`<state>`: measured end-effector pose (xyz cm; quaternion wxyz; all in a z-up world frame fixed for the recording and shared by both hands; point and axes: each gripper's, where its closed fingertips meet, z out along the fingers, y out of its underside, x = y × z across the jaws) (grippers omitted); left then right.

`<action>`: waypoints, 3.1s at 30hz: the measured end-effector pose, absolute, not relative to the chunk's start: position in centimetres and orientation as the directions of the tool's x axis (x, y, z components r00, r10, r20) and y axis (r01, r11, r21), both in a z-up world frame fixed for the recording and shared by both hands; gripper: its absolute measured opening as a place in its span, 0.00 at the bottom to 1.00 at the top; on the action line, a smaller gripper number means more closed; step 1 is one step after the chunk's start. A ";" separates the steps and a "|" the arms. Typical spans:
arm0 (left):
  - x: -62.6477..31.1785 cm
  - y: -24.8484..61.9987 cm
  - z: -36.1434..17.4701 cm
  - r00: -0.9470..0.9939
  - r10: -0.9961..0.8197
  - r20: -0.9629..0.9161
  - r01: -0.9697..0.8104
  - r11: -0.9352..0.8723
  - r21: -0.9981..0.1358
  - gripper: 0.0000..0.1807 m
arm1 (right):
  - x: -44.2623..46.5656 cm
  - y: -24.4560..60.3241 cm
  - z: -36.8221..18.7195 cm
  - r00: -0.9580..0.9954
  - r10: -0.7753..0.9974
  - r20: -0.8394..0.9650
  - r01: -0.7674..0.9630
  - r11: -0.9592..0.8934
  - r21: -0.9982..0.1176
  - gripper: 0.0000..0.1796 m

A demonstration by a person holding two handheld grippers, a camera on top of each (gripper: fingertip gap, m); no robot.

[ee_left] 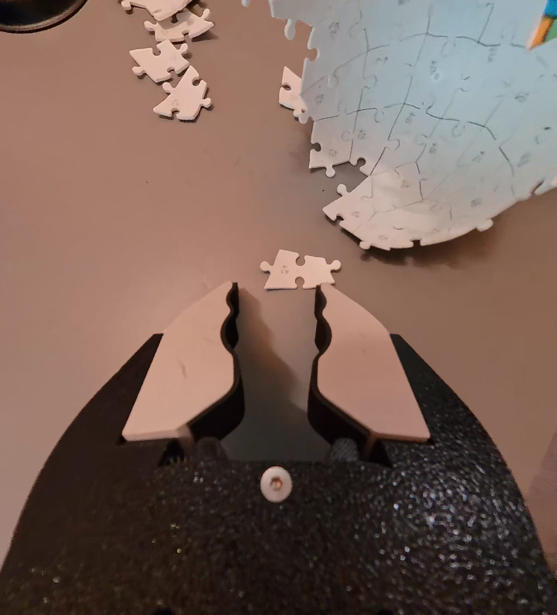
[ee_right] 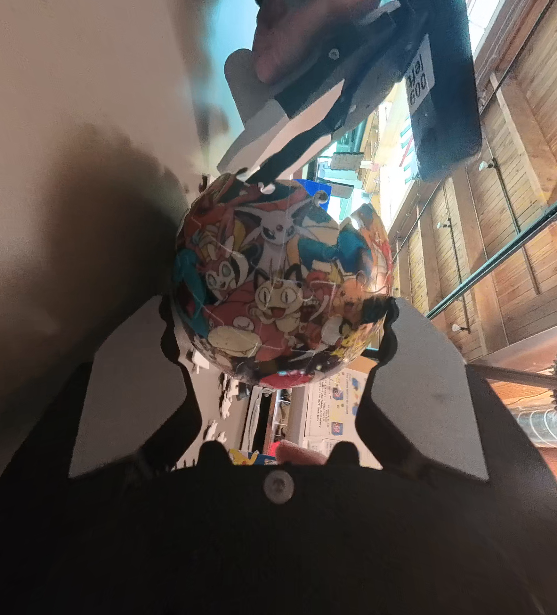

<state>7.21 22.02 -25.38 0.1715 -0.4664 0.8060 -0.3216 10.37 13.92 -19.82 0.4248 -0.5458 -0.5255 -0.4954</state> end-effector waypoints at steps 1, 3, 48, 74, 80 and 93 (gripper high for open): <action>7.3 22.0 -25.3 -0.504 -0.863 0.024 -0.641 0.355 -0.681 0.24 | 10.3 13.9 -19.8 -0.051 0.153 0.987 0.994 -0.086 0.065 0.66; 7.4 21.8 -25.1 -0.512 -0.859 0.016 -0.628 0.362 -0.689 0.24 | 10.3 13.9 -19.8 -0.054 0.152 0.987 0.994 -0.084 0.068 0.66; 6.3 20.8 -25.3 -0.694 -0.720 0.000 -0.541 0.521 -0.660 0.20 | 10.9 13.6 -19.7 -0.039 0.152 0.988 0.994 -0.091 0.053 0.66; 7.1 20.2 -25.8 -0.594 -0.804 -0.023 -0.570 0.441 -0.694 0.08 | 10.8 13.7 -19.6 -0.017 0.150 0.989 0.996 -0.086 0.031 0.66; 7.2 20.2 -25.8 -0.590 -0.807 -0.026 -0.570 0.440 -0.694 0.08 | 10.7 13.7 -19.6 -0.017 0.150 0.989 0.996 -0.087 0.031 0.66; 7.5 20.8 -25.5 -0.721 -0.689 -0.077 -0.469 0.567 -0.677 0.18 | 10.7 13.7 -19.5 -0.012 0.149 0.989 0.996 -0.085 0.025 0.66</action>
